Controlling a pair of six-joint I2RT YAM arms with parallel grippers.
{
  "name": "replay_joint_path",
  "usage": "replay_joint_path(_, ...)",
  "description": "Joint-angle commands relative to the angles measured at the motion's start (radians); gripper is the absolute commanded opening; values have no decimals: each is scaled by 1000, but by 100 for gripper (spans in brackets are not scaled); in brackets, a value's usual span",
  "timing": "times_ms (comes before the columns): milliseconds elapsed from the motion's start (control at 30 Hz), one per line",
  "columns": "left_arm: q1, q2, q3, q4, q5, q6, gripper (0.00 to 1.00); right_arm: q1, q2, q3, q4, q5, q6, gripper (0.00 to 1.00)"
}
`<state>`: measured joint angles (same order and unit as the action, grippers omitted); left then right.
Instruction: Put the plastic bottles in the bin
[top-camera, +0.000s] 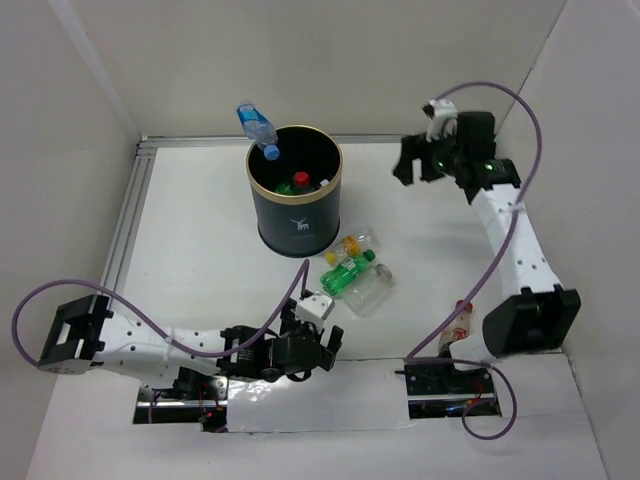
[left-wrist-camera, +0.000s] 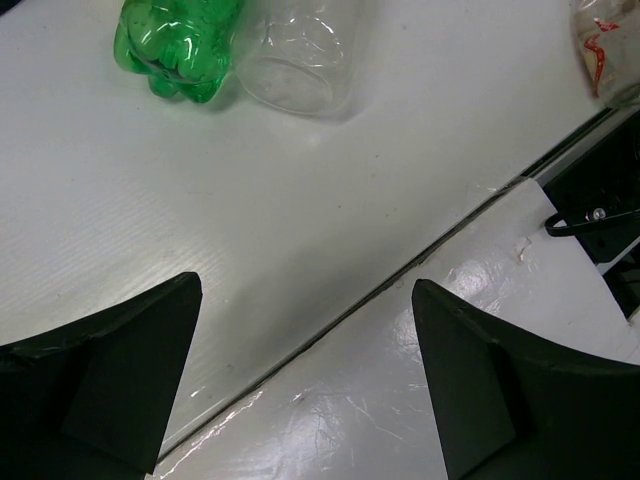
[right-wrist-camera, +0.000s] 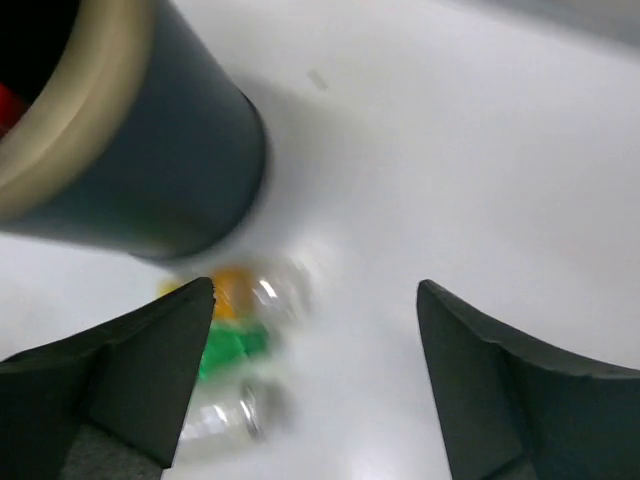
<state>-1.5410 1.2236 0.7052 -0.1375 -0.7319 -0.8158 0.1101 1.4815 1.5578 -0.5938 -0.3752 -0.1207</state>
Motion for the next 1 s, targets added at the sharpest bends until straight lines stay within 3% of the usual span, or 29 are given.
replay_joint_path(0, 36, -29, -33, 124, 14, 41, 99, -113, -121, -135, -250, 91, -83, 85)
replay_joint_path(167, 82, -10, -69, 208, 106, 99, 99, -281, -191, -278, -461, 76, -209, 80)
replay_joint_path(300, 91, 28, -56, 286, 179, 161, 99, -337, -217, -309, -549, 143, -300, 76)
replay_joint_path(467, 91, 114, 16, 335, 247, 196, 99, -380, -69, -358, -719, 214, -376, 78)
replay_joint_path(733, 91, 143, 36, 369, 279, 237, 99, -400, 2, -565, -719, 292, -450, 79)
replay_joint_path(967, 91, 125, 14, 360, 289, 225, 99, -438, 126, -574, -678, 280, -416, 82)
